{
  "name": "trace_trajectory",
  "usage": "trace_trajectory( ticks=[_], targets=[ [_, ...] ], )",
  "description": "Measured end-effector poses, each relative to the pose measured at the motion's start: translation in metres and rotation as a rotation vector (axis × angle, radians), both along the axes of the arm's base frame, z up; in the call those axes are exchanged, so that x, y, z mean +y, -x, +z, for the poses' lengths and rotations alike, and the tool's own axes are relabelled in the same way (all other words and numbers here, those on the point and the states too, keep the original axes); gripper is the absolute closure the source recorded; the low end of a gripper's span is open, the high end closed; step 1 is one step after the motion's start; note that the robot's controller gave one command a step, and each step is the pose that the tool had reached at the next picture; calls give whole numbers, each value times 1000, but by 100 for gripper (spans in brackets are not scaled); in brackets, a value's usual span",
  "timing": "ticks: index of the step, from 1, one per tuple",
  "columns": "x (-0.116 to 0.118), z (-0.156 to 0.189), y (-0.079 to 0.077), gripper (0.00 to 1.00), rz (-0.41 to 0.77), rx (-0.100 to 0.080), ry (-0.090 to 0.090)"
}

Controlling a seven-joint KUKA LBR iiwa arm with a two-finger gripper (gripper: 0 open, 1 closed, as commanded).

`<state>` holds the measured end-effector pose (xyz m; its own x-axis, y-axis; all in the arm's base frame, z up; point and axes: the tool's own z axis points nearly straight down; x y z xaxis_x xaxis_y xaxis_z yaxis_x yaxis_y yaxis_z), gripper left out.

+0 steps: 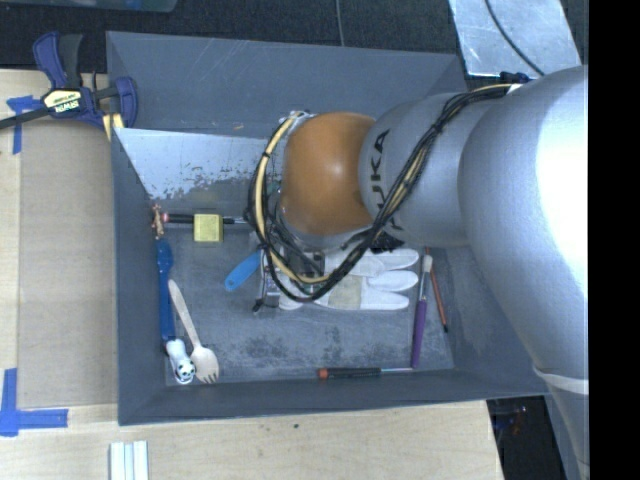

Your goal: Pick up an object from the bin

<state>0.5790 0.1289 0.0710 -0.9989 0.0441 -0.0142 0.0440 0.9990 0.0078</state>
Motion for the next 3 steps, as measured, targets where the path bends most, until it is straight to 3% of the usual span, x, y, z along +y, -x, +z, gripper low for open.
trace_trajectory(
  ticks=[1, 2, 3],
  targets=[
    [10, 0, -6, 0, 265, 3, 7],
    [37, 0, -27, 0, 415, -10, 5],
    [33, 2, -29, 100, 669, -11, 10]
  ],
)
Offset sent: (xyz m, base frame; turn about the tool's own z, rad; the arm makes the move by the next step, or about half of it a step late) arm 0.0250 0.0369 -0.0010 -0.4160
